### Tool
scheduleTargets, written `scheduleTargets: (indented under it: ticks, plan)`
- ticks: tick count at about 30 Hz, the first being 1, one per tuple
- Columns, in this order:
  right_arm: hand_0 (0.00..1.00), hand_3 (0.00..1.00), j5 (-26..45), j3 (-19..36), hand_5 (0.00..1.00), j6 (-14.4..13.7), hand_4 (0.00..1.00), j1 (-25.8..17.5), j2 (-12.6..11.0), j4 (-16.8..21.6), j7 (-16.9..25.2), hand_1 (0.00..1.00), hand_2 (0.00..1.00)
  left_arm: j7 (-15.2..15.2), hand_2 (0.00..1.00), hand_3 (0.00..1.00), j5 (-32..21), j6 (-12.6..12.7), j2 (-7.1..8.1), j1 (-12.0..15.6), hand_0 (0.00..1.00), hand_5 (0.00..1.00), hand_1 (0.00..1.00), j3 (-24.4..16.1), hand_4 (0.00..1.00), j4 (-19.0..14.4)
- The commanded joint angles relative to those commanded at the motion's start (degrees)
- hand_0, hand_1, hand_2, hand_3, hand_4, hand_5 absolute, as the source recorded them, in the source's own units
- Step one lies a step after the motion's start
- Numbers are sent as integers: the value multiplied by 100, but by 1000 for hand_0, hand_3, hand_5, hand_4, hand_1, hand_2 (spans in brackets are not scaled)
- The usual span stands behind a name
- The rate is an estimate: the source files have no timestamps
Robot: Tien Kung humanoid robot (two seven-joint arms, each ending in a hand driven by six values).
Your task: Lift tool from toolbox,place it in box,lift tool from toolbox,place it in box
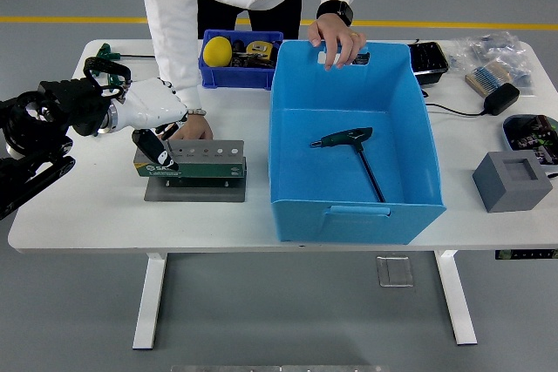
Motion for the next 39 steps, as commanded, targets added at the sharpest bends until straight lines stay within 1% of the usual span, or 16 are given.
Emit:
scheduleTargets:
  ticks: [3,4,9,10,15,16,21,22,32,33,34,37,39]
  plan:
    - [607,650,-20,18,932,0,861,2,-1,0,-6,579,674,-12,346,344,0,52,11,-9,789,662,427,8,998,7]
    - [608,650,-20,21,932,0,861,2,0,0,-6,579,673,-17,264,304,0,62,12,-10,701,644,311,7,998,10]
    - [608,650,-31,34,932,1,861,3,-2,0,-6,579,673,-35,264,304,0,134,16,-14,701,644,311,13,998,11]
    - [608,651,-32,39,931,0,860,4,-1,0,-7,579,673,-40,206,256,0,152,16,-16,523,597,222,15,998,10]
    - [608,651,-38,49,931,1,860,5,-1,0,-5,579,673,-52,206,256,0,252,19,-28,523,597,222,3,998,12]
    - [609,650,-44,54,931,1,860,6,-2,0,-4,579,673,-50,169,218,0,269,20,-30,368,503,165,-2,998,15]
    - [609,650,-48,54,931,1,860,8,-9,0,-5,579,673,-52,169,218,0,314,28,-25,368,503,165,-26,998,55]
    - [609,651,-51,57,930,0,860,9,-10,0,-6,578,671,-53,172,229,0,321,29,-21,361,484,167,-28,998,63]
    - [609,650,-68,68,931,-3,860,7,-8,0,-12,578,672,-35,168,232,0,380,19,-31,359,487,163,-14,998,38]
    - [609,650,-69,69,931,-2,860,6,-8,0,-13,578,672,-33,168,232,0,402,20,-33,359,487,163,-17,998,41]
    - [609,650,-70,69,930,-2,860,6,-8,0,-13,578,668,-32,157,216,0,421,21,-34,301,458,147,-19,998,45]
    - [609,650,-76,75,930,-2,860,7,-9,0,-13,578,668,-40,157,216,0,492,23,-39,301,458,147,-26,998,65]
    - [609,650,-76,76,930,-2,860,8,-9,0,-13,578,668,-55,157,216,0,583,23,-40,301,458,147,-35,998,81]
